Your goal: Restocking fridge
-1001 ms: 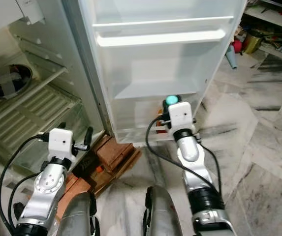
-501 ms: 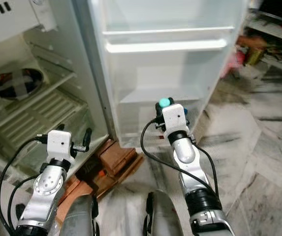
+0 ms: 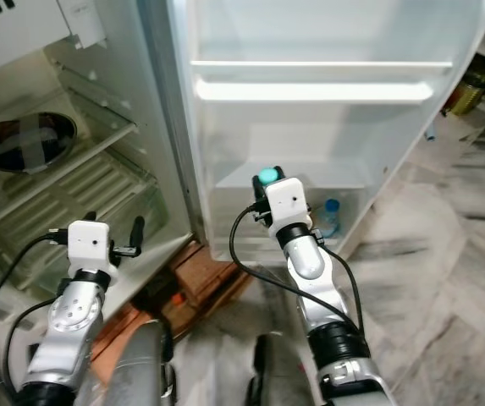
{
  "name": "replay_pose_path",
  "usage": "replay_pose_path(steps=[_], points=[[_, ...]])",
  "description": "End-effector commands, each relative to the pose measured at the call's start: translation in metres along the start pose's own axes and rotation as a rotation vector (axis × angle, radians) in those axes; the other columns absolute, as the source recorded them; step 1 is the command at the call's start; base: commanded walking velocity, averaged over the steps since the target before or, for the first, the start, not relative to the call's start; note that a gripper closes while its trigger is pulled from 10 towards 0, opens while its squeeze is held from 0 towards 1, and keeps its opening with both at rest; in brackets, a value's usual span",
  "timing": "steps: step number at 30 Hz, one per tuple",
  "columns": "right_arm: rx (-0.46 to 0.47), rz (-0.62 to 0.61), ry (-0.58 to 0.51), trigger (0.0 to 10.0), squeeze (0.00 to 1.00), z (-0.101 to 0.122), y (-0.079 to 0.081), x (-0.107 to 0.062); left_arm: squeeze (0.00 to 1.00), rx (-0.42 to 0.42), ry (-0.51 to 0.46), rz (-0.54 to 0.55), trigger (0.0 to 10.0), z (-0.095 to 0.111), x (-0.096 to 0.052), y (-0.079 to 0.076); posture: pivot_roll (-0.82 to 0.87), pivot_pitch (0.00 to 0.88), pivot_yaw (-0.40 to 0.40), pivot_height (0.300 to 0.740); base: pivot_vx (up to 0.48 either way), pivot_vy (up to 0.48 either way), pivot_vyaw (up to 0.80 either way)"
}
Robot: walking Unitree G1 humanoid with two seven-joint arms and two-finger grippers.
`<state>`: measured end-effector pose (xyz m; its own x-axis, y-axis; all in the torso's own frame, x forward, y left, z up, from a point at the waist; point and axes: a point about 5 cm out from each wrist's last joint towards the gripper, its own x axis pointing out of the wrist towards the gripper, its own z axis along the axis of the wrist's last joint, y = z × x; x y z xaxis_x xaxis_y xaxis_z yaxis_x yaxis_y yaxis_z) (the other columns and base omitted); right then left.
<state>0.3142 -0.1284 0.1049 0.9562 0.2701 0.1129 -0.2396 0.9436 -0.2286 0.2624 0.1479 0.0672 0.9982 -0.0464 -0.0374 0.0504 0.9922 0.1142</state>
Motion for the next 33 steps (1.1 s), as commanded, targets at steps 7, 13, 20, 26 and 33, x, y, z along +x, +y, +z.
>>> replay_pose_path(steps=[7,13,20,26,33], points=[[0.0,-0.002,-0.022,10.0,0.0,0.004,-0.001,0.002,0.0,0.019,0.01,0.018,10.0,-0.001,-0.002,0.006,0.08,0.11,-0.003,0.586,0.0,0.0,0.0],[0.002,0.0,-0.022,10.0,0.0,0.003,0.0,0.003,0.0,0.021,0.008,0.014,10.0,0.0,-0.004,0.005,0.09,0.12,0.002,0.566,0.0,0.0,0.0],[-0.016,0.0,-0.026,10.0,0.0,0.004,-0.001,0.008,0.0,0.023,-0.006,0.011,10.0,0.003,-0.007,0.006,0.1,0.133,0.007,0.566,0.0,0.0,0.0],[-0.023,-0.002,-0.029,10.0,0.0,0.004,-0.002,0.008,0.0,0.026,-0.021,-0.002,10.0,0.006,-0.007,0.006,0.1,0.137,0.018,0.566,0.084,0.0,0.0],[-0.03,-0.004,-0.041,10.0,0.0,0.004,0.0,0.006,0.0,0.029,-0.025,-0.012,10.0,0.008,-0.006,0.005,0.1,0.135,0.025,0.566,0.332,0.0,0.0]])
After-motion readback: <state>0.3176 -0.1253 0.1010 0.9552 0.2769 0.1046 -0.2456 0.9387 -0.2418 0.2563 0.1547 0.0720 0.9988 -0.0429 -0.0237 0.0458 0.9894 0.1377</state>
